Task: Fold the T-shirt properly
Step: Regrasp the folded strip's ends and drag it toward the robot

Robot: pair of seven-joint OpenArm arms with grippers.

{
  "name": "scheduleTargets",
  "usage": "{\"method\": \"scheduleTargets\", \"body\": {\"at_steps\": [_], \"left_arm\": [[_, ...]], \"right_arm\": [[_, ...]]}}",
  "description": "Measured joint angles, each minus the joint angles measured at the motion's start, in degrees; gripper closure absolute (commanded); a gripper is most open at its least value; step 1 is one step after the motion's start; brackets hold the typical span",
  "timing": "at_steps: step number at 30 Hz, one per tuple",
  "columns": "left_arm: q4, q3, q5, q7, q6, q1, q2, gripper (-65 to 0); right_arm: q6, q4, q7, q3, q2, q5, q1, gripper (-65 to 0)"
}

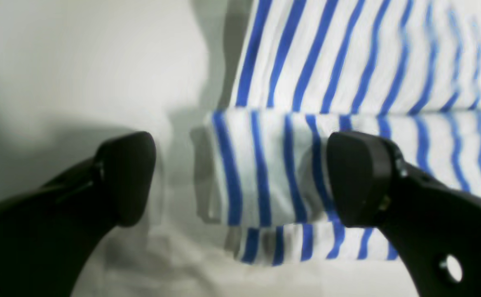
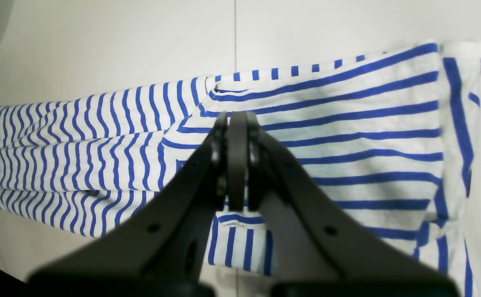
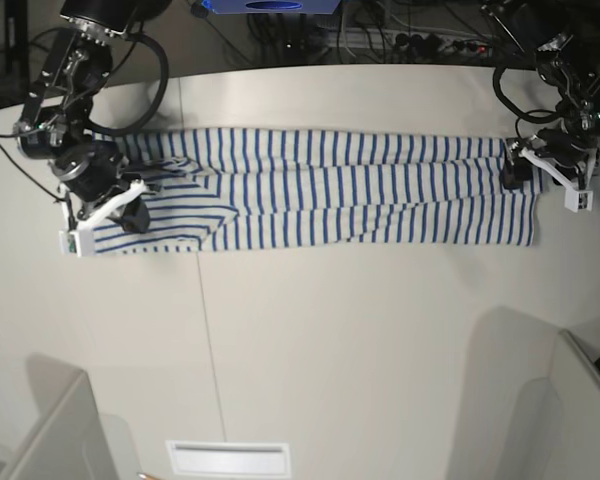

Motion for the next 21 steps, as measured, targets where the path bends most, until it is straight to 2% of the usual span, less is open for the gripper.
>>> {"method": "scheduleTargets", "body": {"at_steps": [6, 9, 12, 18, 19, 21], "left_arm": [[-1.8, 4.0, -0.9, -1.8, 0.2, -0.7, -0.5, -63.7], [-1.8, 3.7, -0.9, -1.8, 0.2, -0.8, 0.0, -62.2], [-3.0, 3.5, -1.1, -2.9, 0.2, -0.9, 0.2, -48.5], [-6.1, 3.3, -2.5, -4.3, 0.0, -1.4, 0.2, -9.7], [-6.4, 3.3, -2.6, -4.2, 0.0, -1.6, 0.2, -1.2], [-6.4, 3.3, -2.6, -3.6, -0.2, -2.0, 0.4, 0.0]], "right_arm": [[0.0, 0.0, -0.3, 0.0, -0.3, 0.0, 0.0, 0.0], [0.0, 0.0, -0.3, 0.0, -0.8, 0.0, 0.0, 0.0], [0.0, 0.0, -0.3, 0.0, -0.8, 0.0, 0.0, 0.0], [0.0, 0.0, 0.2, 0.2, -0.7, 0.0, -0.5, 0.0], [0.0, 0.0, 0.4, 0.2, -0.8, 0.0, -1.0, 0.0], [0.0, 0.0, 0.1, 0.3, -0.8, 0.0, -1.8, 0.0]]}}
